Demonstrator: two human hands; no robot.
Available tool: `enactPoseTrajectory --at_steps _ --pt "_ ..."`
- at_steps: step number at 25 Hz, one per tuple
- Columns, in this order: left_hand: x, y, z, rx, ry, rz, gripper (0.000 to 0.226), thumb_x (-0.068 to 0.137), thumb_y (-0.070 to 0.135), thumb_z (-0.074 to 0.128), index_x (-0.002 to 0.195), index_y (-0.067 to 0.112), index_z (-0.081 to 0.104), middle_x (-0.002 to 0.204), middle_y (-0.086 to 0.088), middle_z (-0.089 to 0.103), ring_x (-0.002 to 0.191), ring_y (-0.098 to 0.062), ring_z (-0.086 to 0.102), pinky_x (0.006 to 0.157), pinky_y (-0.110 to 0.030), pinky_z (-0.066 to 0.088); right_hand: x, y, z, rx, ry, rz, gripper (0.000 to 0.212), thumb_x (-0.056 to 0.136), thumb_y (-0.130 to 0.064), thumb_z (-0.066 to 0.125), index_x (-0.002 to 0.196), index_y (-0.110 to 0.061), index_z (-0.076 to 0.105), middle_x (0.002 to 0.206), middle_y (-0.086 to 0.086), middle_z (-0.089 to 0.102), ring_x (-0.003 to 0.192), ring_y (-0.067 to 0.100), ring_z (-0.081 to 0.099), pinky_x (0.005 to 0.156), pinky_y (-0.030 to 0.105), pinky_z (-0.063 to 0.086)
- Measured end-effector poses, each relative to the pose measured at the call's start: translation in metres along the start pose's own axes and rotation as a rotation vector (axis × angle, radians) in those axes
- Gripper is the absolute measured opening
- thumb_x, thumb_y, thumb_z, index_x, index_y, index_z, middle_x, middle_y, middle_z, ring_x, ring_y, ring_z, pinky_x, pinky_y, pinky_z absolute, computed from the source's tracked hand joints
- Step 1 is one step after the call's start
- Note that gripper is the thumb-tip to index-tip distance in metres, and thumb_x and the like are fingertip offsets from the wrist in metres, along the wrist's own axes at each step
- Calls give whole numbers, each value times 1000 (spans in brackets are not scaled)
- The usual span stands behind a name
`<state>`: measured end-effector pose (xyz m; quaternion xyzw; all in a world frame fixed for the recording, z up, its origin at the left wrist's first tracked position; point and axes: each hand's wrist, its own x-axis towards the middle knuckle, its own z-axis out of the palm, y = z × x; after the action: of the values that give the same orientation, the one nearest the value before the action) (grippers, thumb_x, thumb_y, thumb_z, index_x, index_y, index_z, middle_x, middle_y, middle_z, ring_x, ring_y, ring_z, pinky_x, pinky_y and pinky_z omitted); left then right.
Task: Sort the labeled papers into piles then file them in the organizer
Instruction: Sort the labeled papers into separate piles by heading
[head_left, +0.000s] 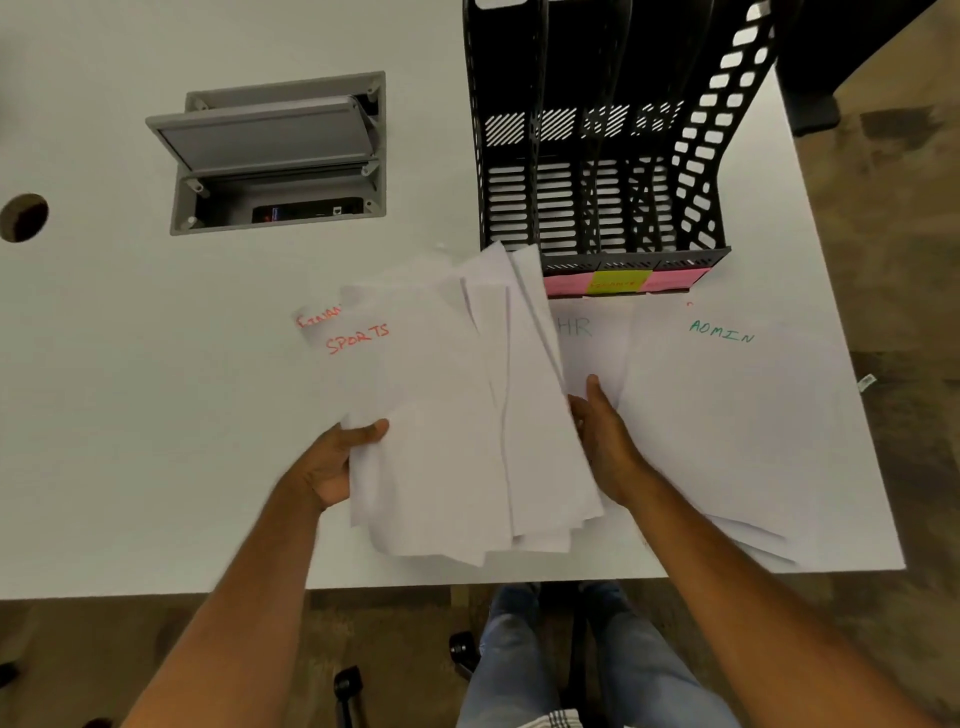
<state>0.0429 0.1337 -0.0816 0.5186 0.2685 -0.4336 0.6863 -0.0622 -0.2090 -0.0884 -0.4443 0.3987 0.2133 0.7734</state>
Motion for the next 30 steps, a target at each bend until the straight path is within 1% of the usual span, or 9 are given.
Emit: enactPoseTrajectory --at_steps 3,6,11,13,16,21,24,27,30 --pt "13 -26 35 91 -71 -76 63 68 12 90 127 10 69 124 -18 72 109 -35 71 86 -48 60 -5 -12 -9 112 -24 -21 87 64 -91 52 120 -27 69 110 2 74 98 20 71 86 36 55" --pt "21 -41 57 131 -68 -101 53 80 7 79 131 9 65 125 -19 71 109 -34 72 88 -49 60 -4 -17 -21 -115 54 -96 64 74 -66 69 127 -32 59 110 -17 73 104 3 67 78 19 55" --pt "23 -48 88 -10 -126 -139 74 57 24 98 124 10 71 121 -16 73 105 -31 73 85 -45 61 -5 -3 -33 -183 -75 -4 62 68 -41 88 122 -22 65 112 0 75 102 16 71 77 28 59" --pt "26 -53 106 60 -67 -117 58 75 23 87 128 9 67 123 -18 72 111 -35 70 95 -50 57 -4 4 -30 -265 -33 -53 44 74 -34 86 113 -27 66 108 -4 76 93 8 72 69 20 57" --pt "36 -59 125 139 94 20 44 91 15 72 133 3 62 124 -18 72 114 -38 68 101 -52 53 0 7 -34 -317 200 -229 32 84 -24 79 114 -26 68 113 0 74 92 11 72 73 22 57" --pt "52 -66 150 460 392 279 29 89 21 74 114 9 67 108 -8 72 104 -36 70 79 -34 59 2 2 -47 -730 500 -415 45 85 -18 75 125 -14 55 121 5 59 105 20 56 84 27 46" --pt "62 -70 156 848 672 369 41 89 28 73 114 -4 67 128 -23 62 122 -43 56 101 -49 50 -5 -1 -79 -770 780 -520 46 86 -20 74 128 -15 54 132 12 52 119 28 50 88 31 46" --pt "67 -66 159 806 685 338 39 87 26 74 110 -5 67 124 -23 64 115 -44 60 98 -54 53 -15 -1 -132 -784 1114 -400 65 84 -40 73 137 -15 43 143 15 45 130 37 41 100 52 44" --pt "67 -58 165 657 581 298 36 88 20 74 119 1 65 118 -18 69 103 -38 68 91 -52 59 -21 -1 -174 -655 1249 -124 97 77 -59 74 148 -12 29 153 17 33 137 41 33 107 61 36"
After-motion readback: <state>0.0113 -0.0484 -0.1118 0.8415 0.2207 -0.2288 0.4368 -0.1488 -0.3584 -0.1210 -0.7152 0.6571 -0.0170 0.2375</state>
